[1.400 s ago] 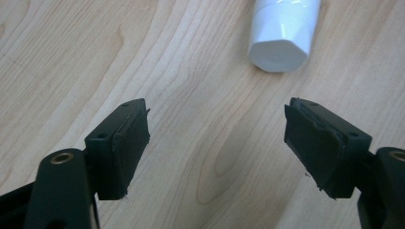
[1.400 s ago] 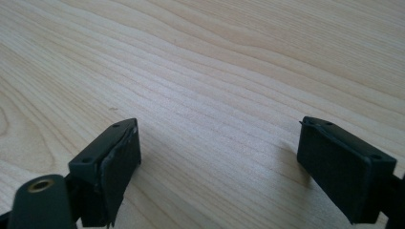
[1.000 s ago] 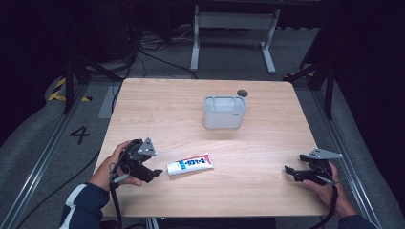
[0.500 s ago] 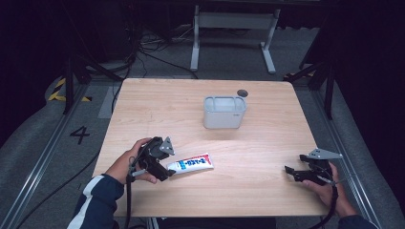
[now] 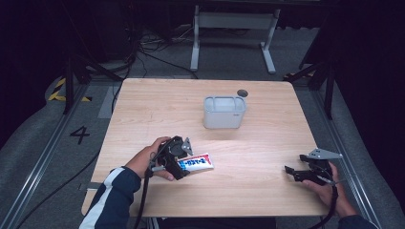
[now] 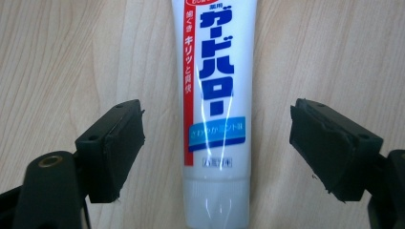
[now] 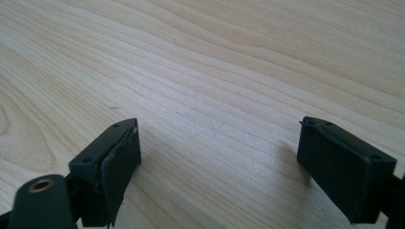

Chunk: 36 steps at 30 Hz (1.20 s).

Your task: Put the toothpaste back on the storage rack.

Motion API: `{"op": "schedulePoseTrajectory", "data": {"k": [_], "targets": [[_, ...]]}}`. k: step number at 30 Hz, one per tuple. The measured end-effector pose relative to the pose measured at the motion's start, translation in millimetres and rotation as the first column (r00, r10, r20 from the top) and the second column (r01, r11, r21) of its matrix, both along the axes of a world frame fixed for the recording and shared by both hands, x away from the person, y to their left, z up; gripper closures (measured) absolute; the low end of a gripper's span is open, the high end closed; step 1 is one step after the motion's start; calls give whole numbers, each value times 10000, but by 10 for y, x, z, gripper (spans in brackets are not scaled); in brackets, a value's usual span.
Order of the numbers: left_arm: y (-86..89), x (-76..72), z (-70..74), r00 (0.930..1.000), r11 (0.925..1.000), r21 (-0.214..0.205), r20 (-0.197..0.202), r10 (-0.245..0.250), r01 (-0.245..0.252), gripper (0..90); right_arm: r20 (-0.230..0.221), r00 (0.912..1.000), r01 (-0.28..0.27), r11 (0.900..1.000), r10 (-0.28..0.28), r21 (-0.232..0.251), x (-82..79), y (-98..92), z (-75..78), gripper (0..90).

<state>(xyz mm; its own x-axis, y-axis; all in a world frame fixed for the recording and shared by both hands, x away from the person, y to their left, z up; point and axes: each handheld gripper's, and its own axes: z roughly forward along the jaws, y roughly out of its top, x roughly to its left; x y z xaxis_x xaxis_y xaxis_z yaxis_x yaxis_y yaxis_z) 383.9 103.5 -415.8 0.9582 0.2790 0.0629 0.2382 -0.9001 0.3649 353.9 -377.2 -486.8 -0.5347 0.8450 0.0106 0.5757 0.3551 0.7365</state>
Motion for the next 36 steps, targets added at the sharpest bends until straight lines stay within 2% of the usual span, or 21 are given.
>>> {"op": "schedulePoseTrajectory", "data": {"k": [6, 9, 13, 19, 24, 26, 30, 33, 36], "targets": [[-148, 62, -40, 9997, 9993, 308, -172, -197, 202, 205, 0, 10000, 0, 10000, 0, -1, 0, 0, 0, 150], [-174, 88, -48, 9994, 9987, 398, -158, -303, 309, 205, 2, 10000, -1, 10000, 1, -3, 0, 0, 0, 150], [-208, 124, -88, 9991, 9987, 418, -335, -275, 289, 207, 1, 10000, -1, 10000, 1, -1, 0, 0, 0, 150], [-267, 186, -160, 9975, 9961, 750, -568, -425, 467, 218, 1, 10000, -1, 10000, 1, -1, 0, 0, 0, 150], [-342, 214, -192, 9956, 9910, 1191, -776, -522, 612, 236, 0, 10000, 1, 10000, -1, 2, 0, 0, 0, 150], [-383, 220, -223, 9949, 9903, 1193, -802, -612, 706, 240, 0, 10000, -2, 10000, 2, -1, 0, 0, 0, 150], [-466, 243, -275, 9927, 9829, 1628, -979, -702, 856, 258, -2, 10000, -1, 10000, 1, 0, 0, 0, 0, 150], [-494, 269, -294, 9924, 9831, 1685, -1107, -532, 715, 242, 2, 10000, 1, 10000, -1, -1, -1, 0, 0, 151], [-511, 280, -310, 9914, 9853, 1538, -1182, -560, 740, 242, 12, 10000, -3, 10000, 3, -19, -4, -2, -1, 150]]}}
